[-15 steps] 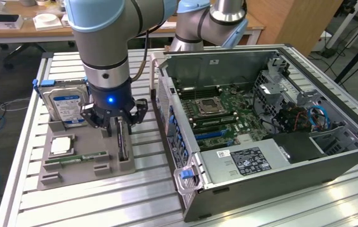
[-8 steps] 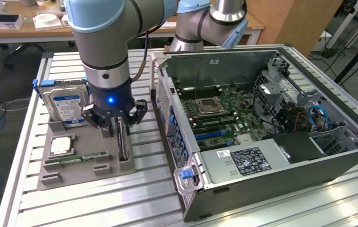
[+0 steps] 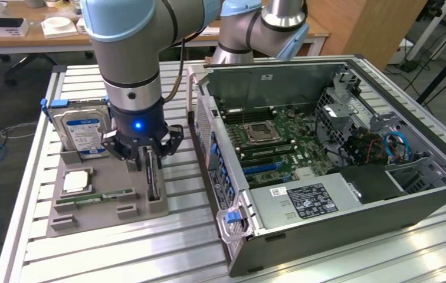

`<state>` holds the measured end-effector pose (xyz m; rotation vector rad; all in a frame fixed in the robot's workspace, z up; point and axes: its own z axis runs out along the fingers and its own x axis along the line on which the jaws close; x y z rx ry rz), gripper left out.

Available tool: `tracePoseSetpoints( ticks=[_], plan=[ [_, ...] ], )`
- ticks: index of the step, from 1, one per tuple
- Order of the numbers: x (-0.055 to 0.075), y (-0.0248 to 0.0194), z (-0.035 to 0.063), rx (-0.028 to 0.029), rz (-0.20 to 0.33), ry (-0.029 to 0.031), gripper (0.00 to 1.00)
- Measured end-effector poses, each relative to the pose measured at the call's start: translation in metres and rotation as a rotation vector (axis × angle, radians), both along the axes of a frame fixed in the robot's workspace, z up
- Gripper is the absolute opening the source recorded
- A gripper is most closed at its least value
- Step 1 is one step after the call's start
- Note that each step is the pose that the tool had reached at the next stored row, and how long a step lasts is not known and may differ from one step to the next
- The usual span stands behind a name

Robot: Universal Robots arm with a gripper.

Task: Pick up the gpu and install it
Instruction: 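Pick up the gpu and move the gpu toward the slot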

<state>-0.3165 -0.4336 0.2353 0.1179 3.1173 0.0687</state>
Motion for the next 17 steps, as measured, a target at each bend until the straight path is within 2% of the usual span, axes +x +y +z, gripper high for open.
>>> tracePoseSetpoints(
  ticks=[4, 5, 11, 12, 17],
  plan=[
    [0.0000, 0.0000, -0.0001, 0.0001, 0.000, 0.0000, 0.44],
    [0.0000, 0.0000, -0.0001, 0.0001, 0.000, -0.0001, 0.36],
    [0.0000, -0.0002, -0.0001, 0.0001, 0.000, 0.0000, 0.35],
    [0.0000, -0.0002, -0.0001, 0.0000, 0.000, 0.0000, 0.28],
    [0.0000, -0.0002, -0.0001, 0.0001, 0.000, -0.0001, 0.28]
  ],
)
